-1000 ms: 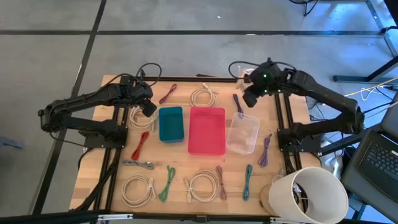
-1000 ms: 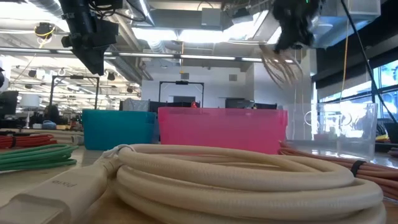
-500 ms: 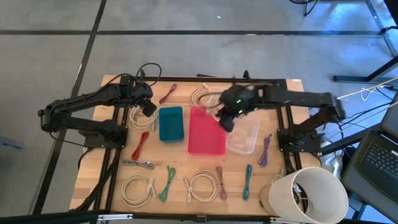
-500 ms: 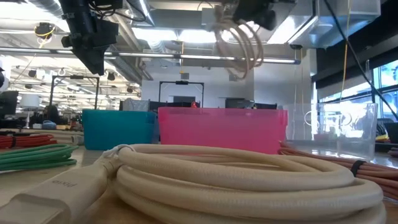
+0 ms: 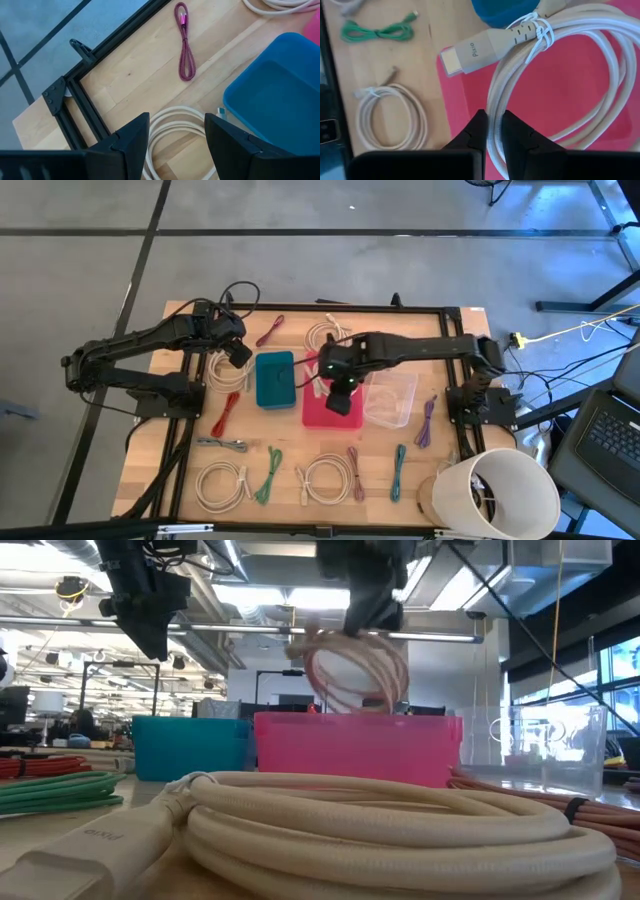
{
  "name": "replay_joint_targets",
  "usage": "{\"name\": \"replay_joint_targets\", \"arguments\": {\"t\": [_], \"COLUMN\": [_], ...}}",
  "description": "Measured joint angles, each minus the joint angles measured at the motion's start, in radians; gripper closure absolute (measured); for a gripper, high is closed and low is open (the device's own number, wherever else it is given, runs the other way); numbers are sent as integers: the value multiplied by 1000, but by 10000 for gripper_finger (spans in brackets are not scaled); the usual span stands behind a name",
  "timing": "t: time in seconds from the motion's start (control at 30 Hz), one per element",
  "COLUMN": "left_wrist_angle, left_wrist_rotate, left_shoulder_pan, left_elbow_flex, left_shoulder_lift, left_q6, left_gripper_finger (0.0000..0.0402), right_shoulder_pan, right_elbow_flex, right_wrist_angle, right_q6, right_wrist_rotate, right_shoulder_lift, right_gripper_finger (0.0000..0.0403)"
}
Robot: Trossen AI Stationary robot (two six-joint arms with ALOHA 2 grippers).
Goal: Pick & Place USB Port
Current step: Put the white charger cable into the pink bin
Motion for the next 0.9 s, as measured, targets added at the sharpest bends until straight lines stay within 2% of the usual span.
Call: {"name": "replay_joint_targets", "arguments": {"t": [0.27, 0.9], "left_wrist_angle": [0, -1], "left_wrist_rotate": [-1, -2], "left_shoulder_pan": [0, 0], "left_elbow_flex": [0, 0], "left_shoulder_lift": [0, 0], "left_q6": [1, 27], "left_gripper_finger": [217, 217], "right_shoulder_pan": [-14, -68], "right_elbow_flex": [4, 4], "right_wrist_angle": [-55, 23], "right_q6": [-58, -151], "right_wrist_rotate": [1, -31], "right_shoulder_lift": [123, 299], "right_gripper_finger": [367, 367]}}
